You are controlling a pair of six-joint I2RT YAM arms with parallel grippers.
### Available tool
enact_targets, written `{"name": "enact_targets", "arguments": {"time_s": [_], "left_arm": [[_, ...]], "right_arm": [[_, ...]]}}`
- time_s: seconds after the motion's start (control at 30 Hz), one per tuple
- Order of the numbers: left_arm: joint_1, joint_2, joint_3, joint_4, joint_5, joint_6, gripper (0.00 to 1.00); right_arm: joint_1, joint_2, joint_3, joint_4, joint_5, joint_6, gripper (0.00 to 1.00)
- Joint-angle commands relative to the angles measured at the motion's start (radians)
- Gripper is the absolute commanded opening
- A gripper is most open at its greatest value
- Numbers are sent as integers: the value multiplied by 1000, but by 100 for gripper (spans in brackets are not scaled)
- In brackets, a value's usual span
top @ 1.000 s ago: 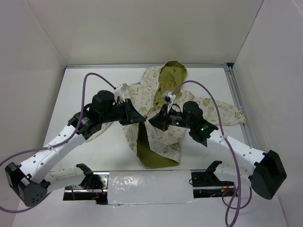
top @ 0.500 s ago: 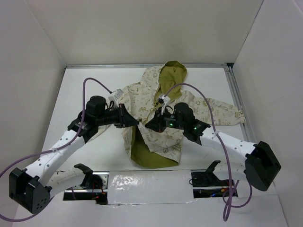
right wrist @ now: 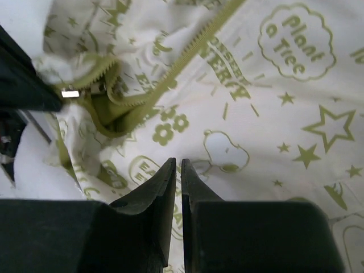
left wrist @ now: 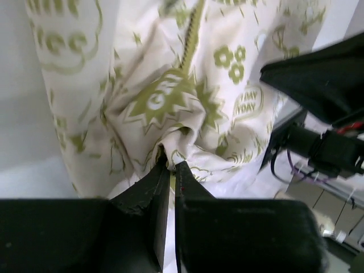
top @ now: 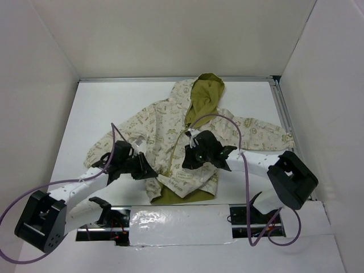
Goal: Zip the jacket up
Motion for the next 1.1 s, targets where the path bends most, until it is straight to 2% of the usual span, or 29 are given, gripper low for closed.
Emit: {"name": "enact_targets", "arguments": {"time_s": [0.0,0.17,0.23,0.4,0.43,0.5,0.63,0.7,0.77,0.9,0.97,1.07], "left_arm": [[47,106,39,164,-56,-10,0],[159,410,211,251,-10,34,0],[179,485,285,287,-19,68,0],[247,813,705,288,54,143,0],[245,855,859,266,74,150,0],[239,953,1064,225,105,189,0],[233,1024,1286,150,172,240,0],[234,978,1296,146,187,278,0],[236,912,1221,162,201,308,0],[257,664,944,194,243,335,0],[277,560,836,223,366,367,0],[296,484,771,237,501,412,0]], "right_arm": [[5,15,-3,-70,52,-6,15],[-20,81,-5,-119,97,13,14],[-28,93,-4,-122,94,17,14],[-46,171,79,-76,36,7,13],[-49,191,107,-66,37,3,13],[-49,259,179,0,3,-7,12],[-49,392,328,138,29,81,11],[-51,418,380,224,23,146,10],[-52,422,407,260,23,192,10],[-69,269,340,232,146,186,12],[-97,187,296,217,202,229,15],[-130,115,214,282,160,255,18]]}}
